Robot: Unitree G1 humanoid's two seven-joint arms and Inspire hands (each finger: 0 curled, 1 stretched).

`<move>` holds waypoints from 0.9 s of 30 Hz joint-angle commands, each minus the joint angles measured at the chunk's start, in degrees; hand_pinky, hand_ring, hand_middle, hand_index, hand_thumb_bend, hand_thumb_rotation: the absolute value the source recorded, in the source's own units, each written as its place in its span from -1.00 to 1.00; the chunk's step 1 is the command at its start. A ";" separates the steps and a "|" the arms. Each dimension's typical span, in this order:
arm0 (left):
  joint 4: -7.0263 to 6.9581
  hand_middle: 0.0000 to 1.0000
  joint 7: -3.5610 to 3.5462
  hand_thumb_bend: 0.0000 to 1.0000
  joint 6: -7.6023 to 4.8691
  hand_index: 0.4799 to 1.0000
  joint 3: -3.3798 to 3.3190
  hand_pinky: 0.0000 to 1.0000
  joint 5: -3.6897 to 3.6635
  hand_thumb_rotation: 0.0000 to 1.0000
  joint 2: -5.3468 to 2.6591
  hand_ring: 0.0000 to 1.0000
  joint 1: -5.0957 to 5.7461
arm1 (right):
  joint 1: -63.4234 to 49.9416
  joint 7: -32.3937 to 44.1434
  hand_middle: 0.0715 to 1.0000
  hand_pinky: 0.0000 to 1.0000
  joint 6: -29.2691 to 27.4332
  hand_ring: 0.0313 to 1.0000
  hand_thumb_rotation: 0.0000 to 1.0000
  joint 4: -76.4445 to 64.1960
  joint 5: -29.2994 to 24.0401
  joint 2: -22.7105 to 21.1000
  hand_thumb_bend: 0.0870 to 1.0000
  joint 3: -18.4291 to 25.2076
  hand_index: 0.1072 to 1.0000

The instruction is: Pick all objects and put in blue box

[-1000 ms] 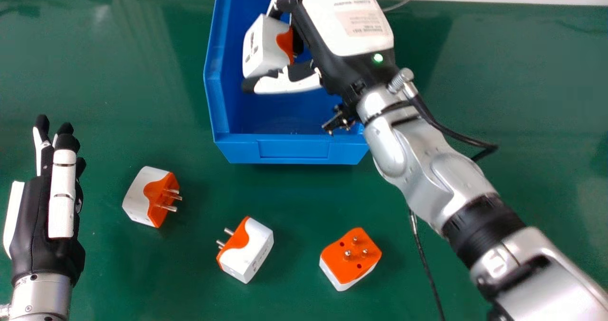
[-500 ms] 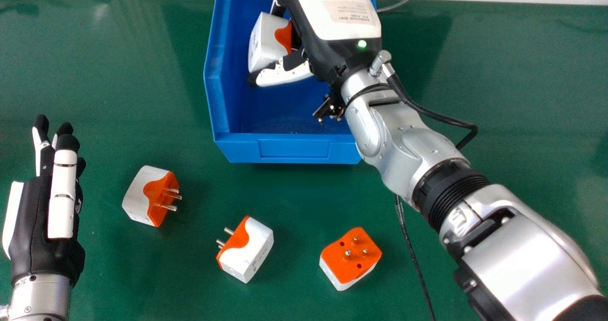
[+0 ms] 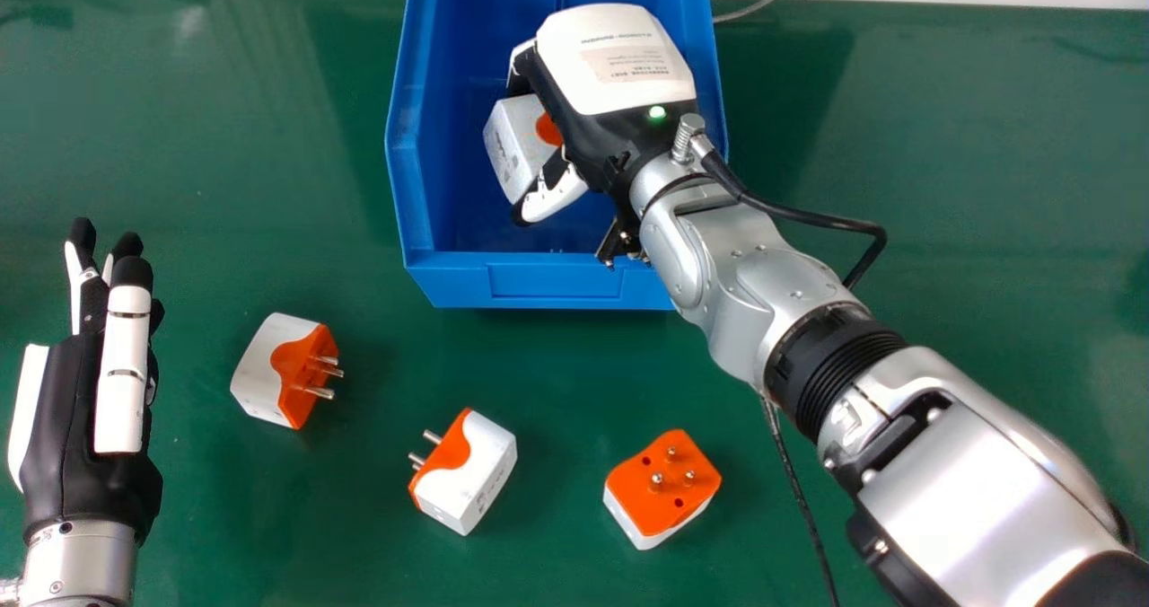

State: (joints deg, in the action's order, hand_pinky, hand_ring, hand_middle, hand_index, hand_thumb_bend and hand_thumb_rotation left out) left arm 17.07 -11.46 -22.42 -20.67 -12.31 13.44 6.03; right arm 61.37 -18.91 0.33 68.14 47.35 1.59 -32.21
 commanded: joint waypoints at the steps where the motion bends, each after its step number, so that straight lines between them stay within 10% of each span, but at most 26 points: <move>1: -1.38 1.00 0.14 -0.11 -0.92 0.94 0.01 1.00 -0.02 0.90 0.03 1.00 0.06 | 1.56 -1.30 0.95 0.66 -0.40 0.89 -0.09 -1.75 -0.30 -0.35 0.17 -0.48 0.85; 22: -2.16 1.00 0.55 -0.10 0.15 0.96 0.22 1.00 0.87 0.97 0.57 1.00 0.44 | -7.05 -5.63 0.90 0.56 -1.70 0.84 -0.12 -16.90 0.46 -4.87 -0.12 -1.16 0.82; 27: -2.34 1.00 0.11 -0.12 0.15 0.95 -0.17 1.00 0.02 0.98 0.48 1.00 0.66 | -18.28 -7.04 0.91 0.64 -0.46 0.87 -0.08 -33.94 2.91 -9.06 -0.24 -1.34 0.86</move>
State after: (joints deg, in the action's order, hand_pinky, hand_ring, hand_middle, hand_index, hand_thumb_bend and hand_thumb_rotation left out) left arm 15.99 -11.11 -21.76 -20.57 -11.73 13.50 6.48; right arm 45.09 -24.57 -0.37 39.15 49.11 -6.07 -33.57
